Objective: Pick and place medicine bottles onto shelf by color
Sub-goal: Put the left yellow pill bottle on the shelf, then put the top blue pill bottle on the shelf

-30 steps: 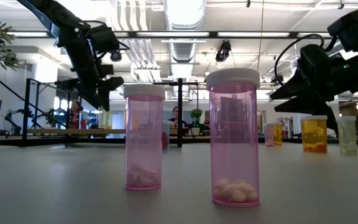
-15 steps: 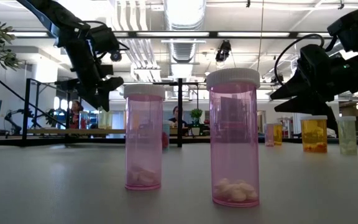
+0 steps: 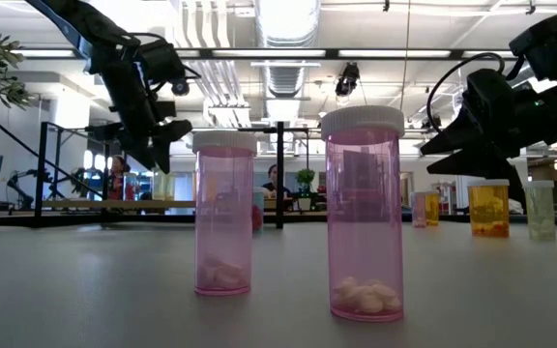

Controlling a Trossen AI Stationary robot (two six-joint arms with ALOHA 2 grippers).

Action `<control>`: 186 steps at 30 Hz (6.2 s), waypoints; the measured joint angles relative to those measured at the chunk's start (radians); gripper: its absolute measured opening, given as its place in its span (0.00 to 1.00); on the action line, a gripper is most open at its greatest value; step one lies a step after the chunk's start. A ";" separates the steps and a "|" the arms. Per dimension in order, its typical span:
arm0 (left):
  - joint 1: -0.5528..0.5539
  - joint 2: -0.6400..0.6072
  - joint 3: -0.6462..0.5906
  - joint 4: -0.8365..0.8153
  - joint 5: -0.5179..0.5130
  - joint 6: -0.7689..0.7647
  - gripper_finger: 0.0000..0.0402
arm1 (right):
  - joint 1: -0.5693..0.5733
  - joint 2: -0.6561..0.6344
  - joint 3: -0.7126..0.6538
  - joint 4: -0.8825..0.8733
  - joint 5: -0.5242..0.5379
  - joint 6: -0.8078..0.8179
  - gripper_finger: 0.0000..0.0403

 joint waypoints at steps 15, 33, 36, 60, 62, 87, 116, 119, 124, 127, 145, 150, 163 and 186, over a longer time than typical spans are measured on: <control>0.006 0.000 0.000 0.003 0.003 -0.025 0.35 | 0.000 0.000 0.000 0.000 0.000 0.000 0.52; 0.006 0.000 0.000 -0.026 0.043 -0.024 0.35 | 0.000 0.000 0.000 0.000 0.000 0.000 0.52; 0.006 0.000 0.000 -0.027 0.043 -0.024 0.35 | 0.000 0.000 0.000 0.000 0.000 0.000 0.52; 0.007 0.000 0.000 -0.009 -0.021 -0.014 0.26 | 0.000 0.000 0.000 0.000 0.000 0.000 0.52; 0.007 0.000 0.000 -0.009 -0.021 -0.014 0.26 | 0.000 0.000 0.000 0.000 0.000 0.000 0.52; 0.007 0.040 0.015 -0.019 0.010 -0.016 0.26 | 0.000 0.000 0.000 0.000 0.000 0.000 0.52; 0.006 0.006 0.043 -0.002 0.002 -0.009 0.49 | 0.000 0.000 0.000 0.000 0.000 0.000 0.52; 0.003 -0.014 0.052 -0.002 0.001 0.016 0.50 | 0.000 0.000 0.000 0.000 0.000 0.000 0.52; -0.020 -0.067 0.065 -0.005 0.000 0.059 0.50 | 0.000 0.000 0.000 0.000 0.000 0.000 0.52; -0.060 -0.099 0.079 -0.001 0.008 0.084 0.50 | 0.000 0.000 0.000 0.000 0.000 0.000 0.52; -0.509 0.097 0.191 0.102 0.004 -0.034 0.50 | 0.000 0.000 0.000 0.000 0.000 0.000 0.52; -0.538 0.180 0.243 0.072 0.043 -0.121 0.56 | 0.000 0.000 0.000 0.000 0.000 0.000 0.52; -0.567 0.416 0.454 -0.126 0.087 -0.293 0.60 | 0.000 0.000 0.000 0.000 0.000 0.000 0.52; -0.579 0.611 0.522 -0.145 0.077 -0.395 0.60 | 0.000 0.000 0.000 0.000 0.000 0.000 0.52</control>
